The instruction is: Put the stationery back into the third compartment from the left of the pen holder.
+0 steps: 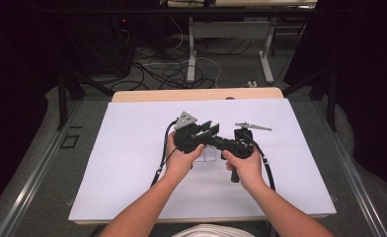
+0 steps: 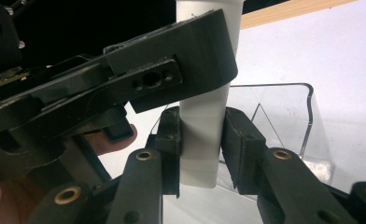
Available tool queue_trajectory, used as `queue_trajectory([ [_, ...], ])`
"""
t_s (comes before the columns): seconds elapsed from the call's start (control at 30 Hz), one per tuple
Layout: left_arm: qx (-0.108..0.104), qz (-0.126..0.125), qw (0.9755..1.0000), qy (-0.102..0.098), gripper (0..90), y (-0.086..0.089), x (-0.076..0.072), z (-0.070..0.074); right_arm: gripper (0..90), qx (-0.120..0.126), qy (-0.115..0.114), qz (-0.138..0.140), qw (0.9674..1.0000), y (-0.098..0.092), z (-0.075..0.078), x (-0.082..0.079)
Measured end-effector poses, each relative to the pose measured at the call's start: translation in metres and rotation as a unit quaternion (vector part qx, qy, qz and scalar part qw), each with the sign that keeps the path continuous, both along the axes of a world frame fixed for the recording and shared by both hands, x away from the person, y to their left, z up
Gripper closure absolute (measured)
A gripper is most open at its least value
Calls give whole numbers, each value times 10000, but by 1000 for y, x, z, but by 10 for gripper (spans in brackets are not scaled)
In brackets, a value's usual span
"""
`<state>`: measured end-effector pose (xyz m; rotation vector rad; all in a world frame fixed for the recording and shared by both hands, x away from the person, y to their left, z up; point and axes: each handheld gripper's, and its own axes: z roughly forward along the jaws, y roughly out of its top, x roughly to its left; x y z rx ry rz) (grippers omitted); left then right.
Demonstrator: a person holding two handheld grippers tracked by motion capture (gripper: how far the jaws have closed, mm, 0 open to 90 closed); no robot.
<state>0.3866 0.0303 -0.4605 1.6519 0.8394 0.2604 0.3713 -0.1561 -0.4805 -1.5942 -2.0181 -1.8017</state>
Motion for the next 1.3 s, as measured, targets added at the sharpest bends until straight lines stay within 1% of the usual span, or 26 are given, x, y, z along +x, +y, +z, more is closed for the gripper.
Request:
queue_trajectory([
  [0.13, -19, 16, 10000, 13, 674, 0, -1, 0, 694, -28, -14, -69, 10000, 2, 1, 0],
  [0.17, -6, 19, 10000, 10, 674, 0, -1, 1, 695, -27, 11, -82, 10000, 2, 1, -1],
  [0.23, 23, 34, 10000, 2, 671, 1, -1, 1, 699, -26, -28, -103, 9999, 3, 1, -1],
  [0.27, -1, 45, 10000, 13, 669, 1, -1, 1, 705, -87, -25, -52, 9999, 2, 1, 0],
  [0.33, -44, -11, 10000, 69, 659, 3, -1, 2, 708, -82, -29, -36, 10000, 2, 1, 0],
  [0.37, -35, -23, 10000, 72, 636, 4, -1, 2, 708, -67, -34, -49, 10000, 3, 1, 0],
  [0.43, -41, 27, 10000, 54, 596, 5, -1, 3, 708, -135, -59, -50, 9999, 2, 1, 0],
  [0.47, -12, 50, 10000, 33, 579, 7, -1, 3, 709, -152, -69, -104, 9998, 2, 0, 1],
  [0.5, -77, 79, 9999, 57, 556, 7, -1, 3, 709, -160, -85, -111, 9998, 1, -1, 1],
  [0.53, -30, 98, 9999, 25, 530, 9, -1, 3, 709, -181, -84, -109, 9997, 0, -1, 2],
  [0.57, -40, 132, 9999, 41, 508, 10, -1, 4, 709, -194, -137, -148, 9996, 0, -2, 2],
  [0.6, -13, 148, 9999, -10, 492, 11, -1, 4, 709, -231, -186, -157, 9994, -1, -3, 2],
  [0.63, -81, 181, 9998, -17, 483, 12, -1, 4, 709, -253, -237, -179, 9992, -2, -3, 3],
  [0.7, -67, 223, 9997, -8, 460, 15, -2, 5, 709, -383, -403, -238, 9982, -3, -4, 4],
  [0.73, -8, 212, 9998, -50, 458, 18, -2, 6, 709, -406, -457, -261, 9978, -3, -4, 4],
  [0.77, -1, 240, 9997, -47, 449, 20, -3, 6, 709, -445, -522, -267, 9973, -3, -4, 3],
  [0.83, 64, 314, 9994, -130, 434, 24, -4, 7, 709, -523, -663, -250, 9961, -4, -5, 3],
  [0.9, 123, 356, 9992, -148, 411, 29, -4, 8, 709, -693, -872, -283, 9934, -4, -6, 3],
  [0.93, 140, 430, 9988, -179, 405, 31, -5, 9, 709, -771, -959, -286, 9920, -3, -6, 3],
  [0.97, 206, 467, 9985, -185, 395, 33, -5, 9, 709, -789, -1018, -291, 9912, -3, -7, 3],
  [1.0, 229, 497, 9983, -193, 384, 36, -6, 10, 709, -889, -1084, -272, 9898, -3, -8, 3],
  [1.07, 252, 568, 9979, -176, 361, 42, -6, 10, 709, -1035, -1222, -279, 9867, -3, -9, 3],
  [1.1, 251, 606, 9977, -175, 353, 45, -6, 10, 709, -1075, -1260, -270, 9858, -2, -9, 3],
  [1.17, 326, 697, 9968, -203, 329, 50, -6, 10, 709, -1246, -1436, -262, 9814, -2, -10, 3],
  [1.27, 388, 822, 9955, -262, 314, 60, -7, 8, 709, -1411, -1555, -248, 9774, 0, -12, 4],
  [1.3, 397, 832, 9954, -244, 311, 63, -8, 7, 709, -1442, -1564, -226, 9769, 1, -12, 4],
])
